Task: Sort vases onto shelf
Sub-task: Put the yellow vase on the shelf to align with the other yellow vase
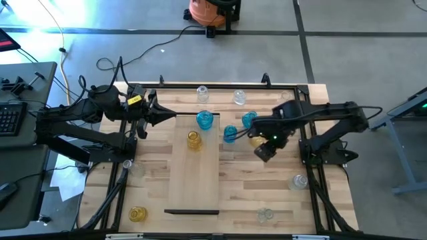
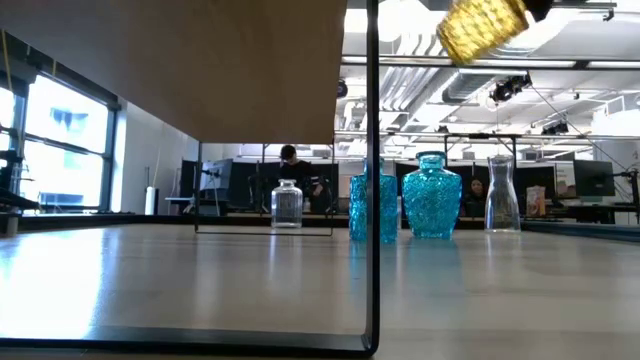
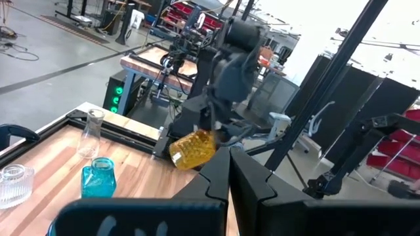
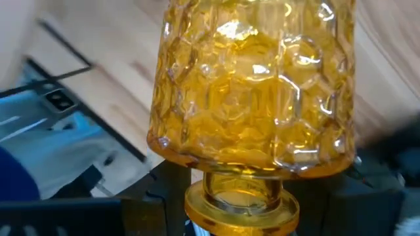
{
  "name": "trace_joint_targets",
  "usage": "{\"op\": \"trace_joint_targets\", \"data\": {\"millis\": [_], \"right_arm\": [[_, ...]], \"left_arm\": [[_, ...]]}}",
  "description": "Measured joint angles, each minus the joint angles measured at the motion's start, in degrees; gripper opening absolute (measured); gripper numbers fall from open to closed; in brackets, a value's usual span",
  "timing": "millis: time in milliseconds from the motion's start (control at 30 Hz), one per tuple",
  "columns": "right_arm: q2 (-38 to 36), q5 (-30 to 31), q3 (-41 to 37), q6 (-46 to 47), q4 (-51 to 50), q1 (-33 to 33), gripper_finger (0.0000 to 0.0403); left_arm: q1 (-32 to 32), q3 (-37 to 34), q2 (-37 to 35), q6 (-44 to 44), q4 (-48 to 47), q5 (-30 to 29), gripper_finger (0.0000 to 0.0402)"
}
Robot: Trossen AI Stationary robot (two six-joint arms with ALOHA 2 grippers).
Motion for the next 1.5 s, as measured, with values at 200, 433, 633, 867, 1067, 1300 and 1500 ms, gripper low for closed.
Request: {"op": "trace_joint_targets", "data": {"millis": [200, 433, 633, 867, 1067, 1300, 1500], "right_arm": [[6.95, -3.84, 6.65, -5.15, 0.17, 2.13, 0.0168], [11.49, -15.76, 6.66, -7.76, 0.03, 5.18, 0.0169], [13.24, -19.56, 6.66, -7.20, 0.04, 5.62, 0.0169], [14.98, -25.14, 5.98, -8.66, 0.17, 5.54, 0.0169], [13.24, -26.34, -1.29, -7.29, 0.09, 6.52, 0.0170], [6.77, -29.36, -14.30, -6.15, 0.02, 8.08, 0.0170], [1.56, -34.93, -26.24, -7.21, -0.03, 6.92, 0.0170]], "left_arm": [[0.00, 0.00, 0.00, -0.09, 0.01, 0.02, 0.0001], [0.00, 0.04, -0.50, -0.09, 0.04, 0.04, 0.0001], [0.00, 0.04, -1.11, 0.32, -0.50, 0.07, 0.0001], [0.00, 0.04, -1.68, 0.00, -0.81, 0.13, 0.0001], [0.00, 0.04, -2.66, -0.11, -1.27, 0.62, 0.0001], [0.00, 0.02, -3.86, -0.13, -1.39, 1.29, 0.0001], [0.00, 0.02, -4.14, -0.11, -1.54, 1.29, 0.0001]]}}
